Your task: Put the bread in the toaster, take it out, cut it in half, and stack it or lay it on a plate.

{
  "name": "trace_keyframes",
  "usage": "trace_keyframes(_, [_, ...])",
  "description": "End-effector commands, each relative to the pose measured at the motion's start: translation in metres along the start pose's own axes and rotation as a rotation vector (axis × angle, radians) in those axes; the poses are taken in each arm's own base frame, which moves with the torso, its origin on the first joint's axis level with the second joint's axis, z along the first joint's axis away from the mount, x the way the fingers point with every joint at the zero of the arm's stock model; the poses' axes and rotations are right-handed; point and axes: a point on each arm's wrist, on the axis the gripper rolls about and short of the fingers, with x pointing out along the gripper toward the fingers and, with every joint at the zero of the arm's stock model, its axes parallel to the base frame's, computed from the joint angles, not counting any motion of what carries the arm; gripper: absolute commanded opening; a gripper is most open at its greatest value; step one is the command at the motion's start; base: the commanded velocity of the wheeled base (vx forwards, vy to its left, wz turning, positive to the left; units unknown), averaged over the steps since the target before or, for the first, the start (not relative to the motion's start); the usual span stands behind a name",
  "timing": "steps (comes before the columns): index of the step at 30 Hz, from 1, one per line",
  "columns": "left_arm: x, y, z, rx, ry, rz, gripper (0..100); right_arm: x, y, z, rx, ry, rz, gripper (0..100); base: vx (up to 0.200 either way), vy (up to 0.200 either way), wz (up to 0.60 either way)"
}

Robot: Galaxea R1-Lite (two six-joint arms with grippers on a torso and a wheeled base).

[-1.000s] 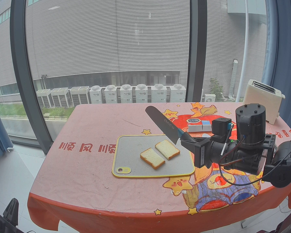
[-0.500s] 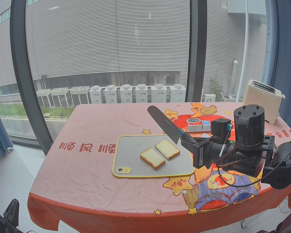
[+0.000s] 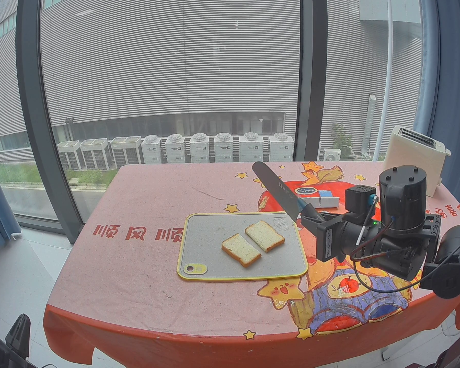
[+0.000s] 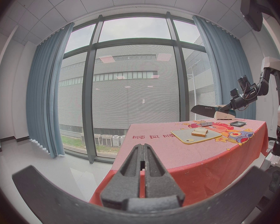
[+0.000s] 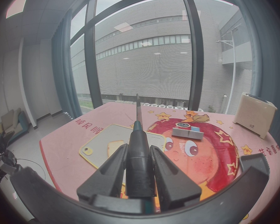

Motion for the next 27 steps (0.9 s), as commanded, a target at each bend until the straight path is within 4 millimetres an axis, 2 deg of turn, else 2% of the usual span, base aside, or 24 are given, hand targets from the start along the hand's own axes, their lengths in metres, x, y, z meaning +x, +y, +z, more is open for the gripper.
trace_keyframes(1, [0.0,0.0,-0.005,0.0,0.003,0.0,0,-0.013,-0.008,0.001,0.016,-0.025,-0.06,0,0.0,0.0,0.0])
trace_keyframes(6, [0.0,0.0,-0.005,0.0,0.003,0.002,0,-0.041,-0.015,0.009,0.041,-0.086,-0.045,0,0.0,0.0,0.0])
trace_keyframes(9, [0.0,0.0,-0.005,-0.001,0.003,0.002,0,-0.047,-0.018,0.01,0.049,-0.098,-0.05,0,0.0,0.0,0.0])
trace_keyframes(27, [0.0,0.0,-0.005,-0.001,0.003,0.003,0,-0.045,-0.009,-0.006,0.012,-0.042,-0.02,0,0.0,0.0,0.0])
